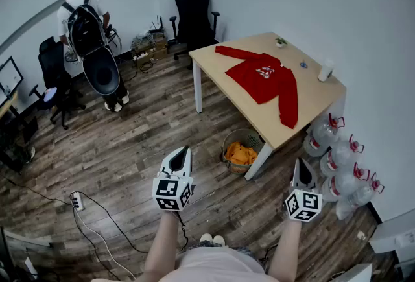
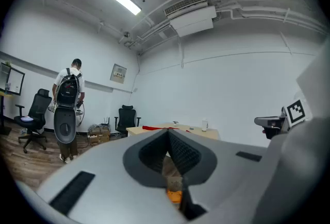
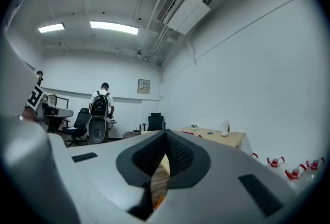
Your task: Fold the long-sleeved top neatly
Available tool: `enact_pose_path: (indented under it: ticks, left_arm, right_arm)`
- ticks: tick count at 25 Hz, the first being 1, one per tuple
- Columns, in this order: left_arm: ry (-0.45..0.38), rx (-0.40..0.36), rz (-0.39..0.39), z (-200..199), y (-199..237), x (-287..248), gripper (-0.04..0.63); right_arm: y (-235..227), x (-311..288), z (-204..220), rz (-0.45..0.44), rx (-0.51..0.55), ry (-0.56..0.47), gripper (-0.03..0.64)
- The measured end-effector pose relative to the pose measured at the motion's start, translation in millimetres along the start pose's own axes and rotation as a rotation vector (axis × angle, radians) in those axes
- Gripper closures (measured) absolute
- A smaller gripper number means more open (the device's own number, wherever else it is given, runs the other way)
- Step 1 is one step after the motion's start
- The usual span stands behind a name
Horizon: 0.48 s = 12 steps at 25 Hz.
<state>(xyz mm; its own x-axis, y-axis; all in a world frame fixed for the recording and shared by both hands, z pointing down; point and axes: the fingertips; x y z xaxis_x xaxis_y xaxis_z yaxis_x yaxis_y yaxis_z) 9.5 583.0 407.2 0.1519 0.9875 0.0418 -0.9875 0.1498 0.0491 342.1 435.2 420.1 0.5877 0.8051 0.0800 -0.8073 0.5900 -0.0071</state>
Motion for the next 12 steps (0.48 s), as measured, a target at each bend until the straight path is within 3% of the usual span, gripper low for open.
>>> enact_pose_path:
  ticks: [12]
  left_arm:
    - [0.005, 0.003, -0.003, 2.3, -6.0, -2.7, 0.594]
  right_arm:
    - [1.3, -1.3, 0.4, -0.023, 0.002, 0.006, 0.611]
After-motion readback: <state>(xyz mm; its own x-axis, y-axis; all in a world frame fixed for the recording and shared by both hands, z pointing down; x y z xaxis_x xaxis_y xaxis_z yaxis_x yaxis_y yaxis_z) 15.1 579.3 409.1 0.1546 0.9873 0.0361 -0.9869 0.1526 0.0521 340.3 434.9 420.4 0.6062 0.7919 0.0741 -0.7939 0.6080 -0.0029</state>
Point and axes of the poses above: the fingertips, and each gripper's own axes: x backward along the fingers, y to its left, z out of its underside, and after that the axes turned 5 degrees about -y, right-handed
